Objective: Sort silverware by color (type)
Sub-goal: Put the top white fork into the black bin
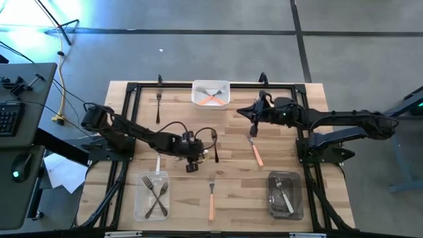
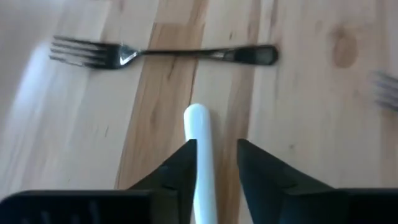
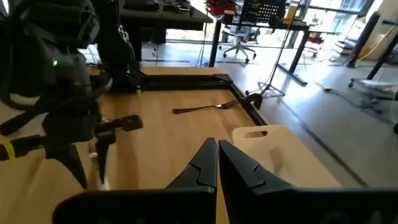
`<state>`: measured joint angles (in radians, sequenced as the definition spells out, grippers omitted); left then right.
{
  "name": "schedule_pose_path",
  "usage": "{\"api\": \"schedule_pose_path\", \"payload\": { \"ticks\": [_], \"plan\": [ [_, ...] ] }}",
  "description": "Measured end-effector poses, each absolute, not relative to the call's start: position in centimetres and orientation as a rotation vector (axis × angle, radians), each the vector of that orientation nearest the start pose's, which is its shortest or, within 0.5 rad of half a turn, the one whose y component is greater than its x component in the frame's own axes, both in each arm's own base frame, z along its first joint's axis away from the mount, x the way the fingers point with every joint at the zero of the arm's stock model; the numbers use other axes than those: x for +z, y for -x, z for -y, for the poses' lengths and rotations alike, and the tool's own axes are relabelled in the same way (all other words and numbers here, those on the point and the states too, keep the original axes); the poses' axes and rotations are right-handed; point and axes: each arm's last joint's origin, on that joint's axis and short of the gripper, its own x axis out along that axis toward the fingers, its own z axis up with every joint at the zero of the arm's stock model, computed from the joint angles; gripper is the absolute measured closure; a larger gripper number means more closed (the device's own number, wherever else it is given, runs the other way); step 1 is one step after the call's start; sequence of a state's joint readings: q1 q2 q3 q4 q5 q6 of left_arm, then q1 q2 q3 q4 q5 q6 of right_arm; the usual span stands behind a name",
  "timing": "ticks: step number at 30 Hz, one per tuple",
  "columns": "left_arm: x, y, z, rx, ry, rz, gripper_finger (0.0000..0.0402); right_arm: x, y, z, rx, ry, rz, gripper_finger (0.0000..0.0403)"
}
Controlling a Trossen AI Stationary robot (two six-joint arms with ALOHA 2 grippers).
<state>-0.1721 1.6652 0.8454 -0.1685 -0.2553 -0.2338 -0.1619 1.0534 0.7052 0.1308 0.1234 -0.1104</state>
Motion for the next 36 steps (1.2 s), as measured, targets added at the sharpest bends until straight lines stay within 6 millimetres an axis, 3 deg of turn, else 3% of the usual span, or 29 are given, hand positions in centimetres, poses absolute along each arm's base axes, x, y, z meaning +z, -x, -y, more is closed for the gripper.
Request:
{"api": "schedule_pose_path", "payload": {
  "ticks": [5, 13, 20, 24, 30, 36],
  "plan": [
    [17.2, -29.0, 5.7, 0.195, -0.02, -0.881, 0.0254, 27.7, -24.1, 2.5, -0.209, 0.064, -0.256, 0.0402],
    [19.3, -23.3, 6.7, 0.236, 0.036, -0.65, 0.0244, 23.3, -28.4, -0.2, -0.12, 0.022, -0.326, 0.0383],
    [19.2, -18.7, 6.1, 0.214, 0.07, -0.469, 0.025, 21.3, -33.9, -1.5, -0.061, -0.077, -0.405, 0.0278],
    [18.9, -16.8, 5.4, 0.21, 0.117, -0.377, 0.0249, 20.1, -37.5, -2.4, -0.005, -0.079, -0.438, 0.0239],
    [18.9, -15.0, 4.7, 0.221, 0.111, -0.283, 0.0255, 17.8, -42.9, -3.0, 0.043, -0.073, -0.565, 0.0232],
    [19.6, -14.1, 4.2, 0.215, 0.091, -0.22, 0.0255, 16.4, -46.6, -3.0, 0.047, -0.024, -0.727, 0.0244]
  ]
}}
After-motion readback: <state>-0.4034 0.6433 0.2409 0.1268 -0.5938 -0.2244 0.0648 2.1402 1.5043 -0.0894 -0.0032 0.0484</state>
